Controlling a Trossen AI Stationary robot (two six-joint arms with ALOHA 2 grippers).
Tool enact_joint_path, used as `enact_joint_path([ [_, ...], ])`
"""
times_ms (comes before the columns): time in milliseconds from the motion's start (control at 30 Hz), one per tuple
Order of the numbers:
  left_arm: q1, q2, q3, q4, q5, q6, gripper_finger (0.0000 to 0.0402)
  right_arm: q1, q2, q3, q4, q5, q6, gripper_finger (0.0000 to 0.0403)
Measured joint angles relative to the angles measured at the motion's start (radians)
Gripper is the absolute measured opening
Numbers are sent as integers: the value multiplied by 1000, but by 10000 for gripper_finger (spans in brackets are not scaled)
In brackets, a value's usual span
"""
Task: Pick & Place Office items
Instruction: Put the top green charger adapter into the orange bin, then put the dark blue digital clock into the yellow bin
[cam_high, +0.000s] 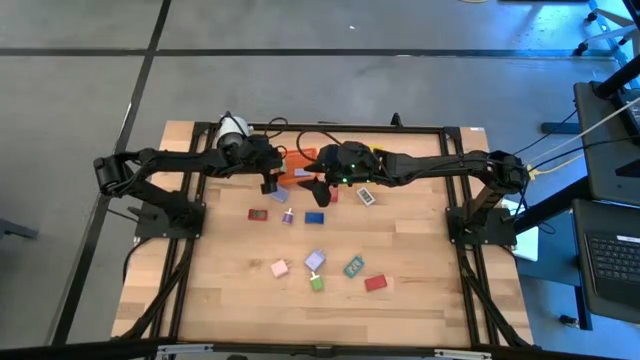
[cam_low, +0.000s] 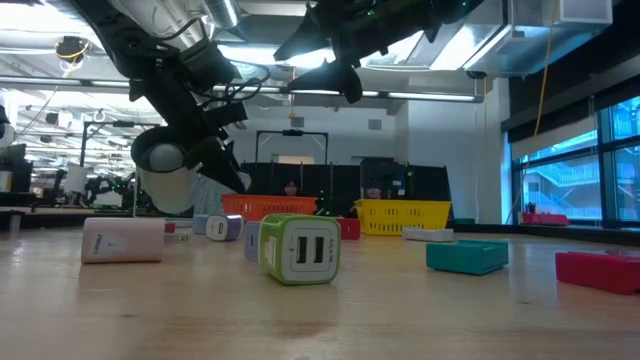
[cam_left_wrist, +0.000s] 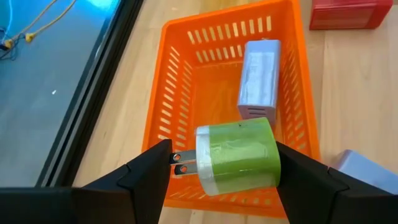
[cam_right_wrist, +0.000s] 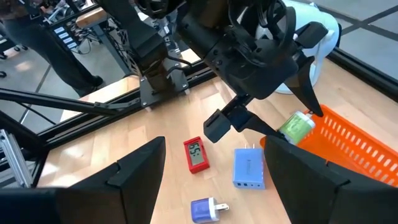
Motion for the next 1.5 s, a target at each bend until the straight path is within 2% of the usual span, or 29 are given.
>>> enact_joint_path([
  [167, 0, 0, 0, -2, 23, -36, 255, 0, 0, 0, 0, 0, 8, 276],
  [400, 0, 0, 0, -2, -4, -60, 281, 0, 0, 0, 0, 0, 19, 276],
  [733, 0, 0, 0, 22, -19, -131, 294, 0, 0, 0, 8, 0, 24, 276],
  [1000, -27, -15, 0, 134, 0, -113, 294, 0, 0, 0, 7, 6, 19, 276],
  [1133, -79, -68, 21, 216, 5, -57, 281, 0, 0, 0, -2, 57, -1, 276],
  [1267, -127, -183, 76, 223, -5, -49, 244, -5, 0, -1, -20, 113, -27, 273],
  [1367, -146, -293, 81, 203, 25, -96, 213, -9, -11, -2, -68, 199, -62, 258],
  [1500, -149, -421, 81, 65, 68, -180, 193, -10, -65, -2, -111, 288, -124, 228],
])
